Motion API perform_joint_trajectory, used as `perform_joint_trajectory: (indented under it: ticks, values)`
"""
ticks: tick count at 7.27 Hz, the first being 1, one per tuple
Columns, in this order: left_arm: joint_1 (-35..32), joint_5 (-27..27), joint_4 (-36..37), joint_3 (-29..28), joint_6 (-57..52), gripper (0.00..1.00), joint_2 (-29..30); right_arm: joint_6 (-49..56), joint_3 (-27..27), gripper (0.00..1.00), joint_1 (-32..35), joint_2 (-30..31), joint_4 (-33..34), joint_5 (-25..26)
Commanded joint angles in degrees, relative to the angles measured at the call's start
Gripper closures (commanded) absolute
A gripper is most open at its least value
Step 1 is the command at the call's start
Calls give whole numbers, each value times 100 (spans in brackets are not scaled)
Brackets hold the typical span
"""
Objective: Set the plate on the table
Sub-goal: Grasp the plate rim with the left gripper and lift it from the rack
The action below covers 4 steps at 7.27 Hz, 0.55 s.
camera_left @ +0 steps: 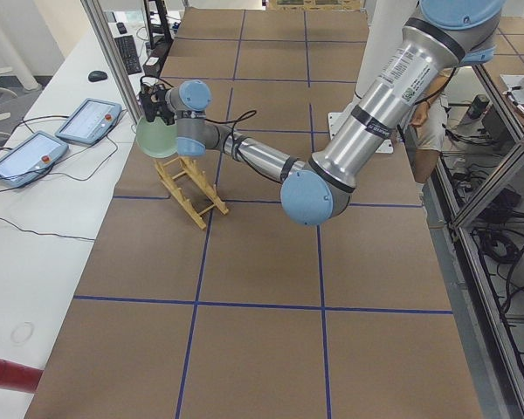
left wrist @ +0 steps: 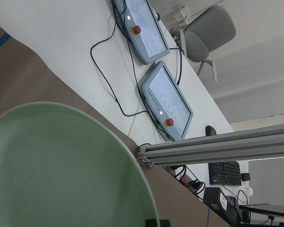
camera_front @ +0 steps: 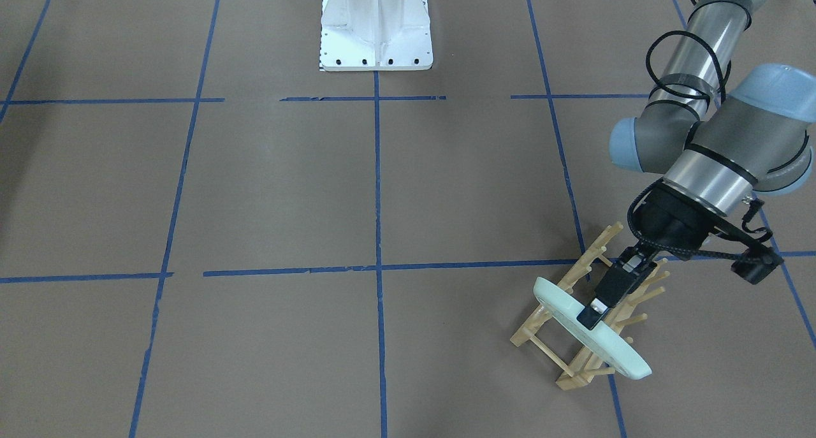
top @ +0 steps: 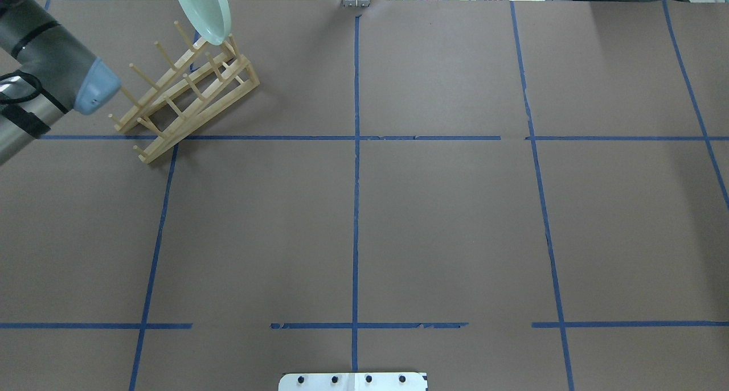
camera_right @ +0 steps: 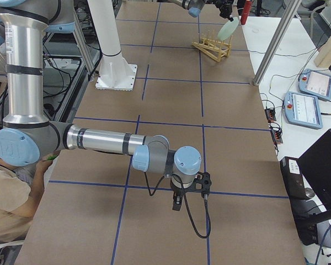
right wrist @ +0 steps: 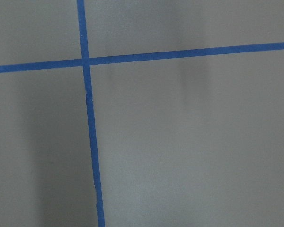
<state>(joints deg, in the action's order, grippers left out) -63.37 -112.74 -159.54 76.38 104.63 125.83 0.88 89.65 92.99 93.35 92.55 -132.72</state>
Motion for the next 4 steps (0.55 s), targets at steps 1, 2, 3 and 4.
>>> perform_joint_trajectory:
  ticks: [1,2,3,4]
  values:
    - [-264,-133,185,567,74,100,-5,0,0,0,0,-1,0,0]
    - [-55,-230,1048,1136,101,100,-23,0,0,0,0,-1,0,0]
    - [478,-231,2571,1794,110,100,29,0,0,0,0,-1,0,0]
    - [831,-205,3726,2149,119,100,160,0,0,0,0,-1,0,0]
